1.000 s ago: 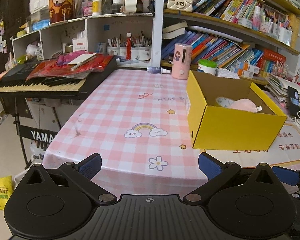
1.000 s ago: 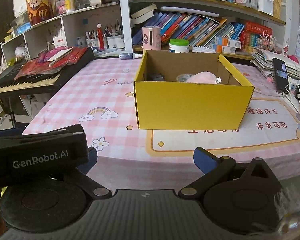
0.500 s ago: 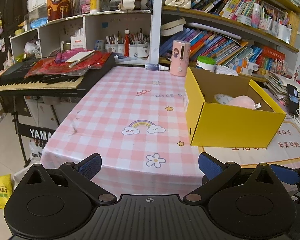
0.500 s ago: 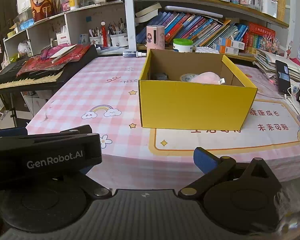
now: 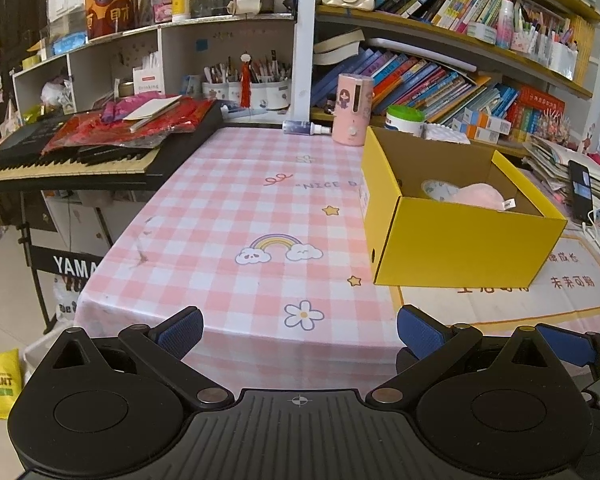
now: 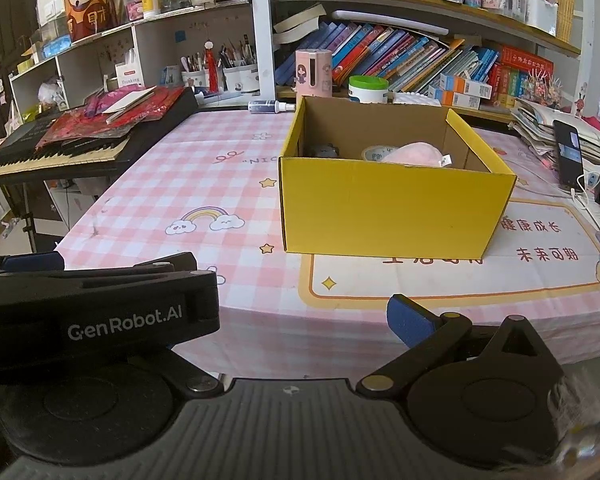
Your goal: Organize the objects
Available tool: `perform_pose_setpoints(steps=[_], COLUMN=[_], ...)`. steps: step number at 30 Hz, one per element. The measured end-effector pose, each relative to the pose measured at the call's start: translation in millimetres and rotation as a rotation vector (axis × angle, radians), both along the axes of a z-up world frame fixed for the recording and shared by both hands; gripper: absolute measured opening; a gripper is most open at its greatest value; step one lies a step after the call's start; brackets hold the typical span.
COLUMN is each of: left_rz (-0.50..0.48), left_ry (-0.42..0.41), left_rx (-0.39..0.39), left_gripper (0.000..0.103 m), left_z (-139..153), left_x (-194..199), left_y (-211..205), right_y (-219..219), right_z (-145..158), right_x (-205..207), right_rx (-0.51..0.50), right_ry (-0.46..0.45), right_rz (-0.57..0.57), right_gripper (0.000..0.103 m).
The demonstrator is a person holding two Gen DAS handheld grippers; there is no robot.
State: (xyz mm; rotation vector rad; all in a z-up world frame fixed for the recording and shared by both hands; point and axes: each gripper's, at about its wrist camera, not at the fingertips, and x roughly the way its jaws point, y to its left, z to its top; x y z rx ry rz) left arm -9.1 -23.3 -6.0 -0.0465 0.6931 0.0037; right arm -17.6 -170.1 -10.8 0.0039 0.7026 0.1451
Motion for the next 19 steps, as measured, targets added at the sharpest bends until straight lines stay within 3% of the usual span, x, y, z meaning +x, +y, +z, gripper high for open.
perform_pose_setpoints(steps=[19], left_rz=[-0.001], left_ry=[-0.012], left_rx=[0.002], left_gripper=[0.103], left_z=[2.0], left_x=[-1.5], left_y=[1.4], right_y=[1.0], right_z=[0.0], right_x=[2.9], right_rx=[0.005], right_ry=[0.001], right_rz=[0.019], right_gripper=[0.103])
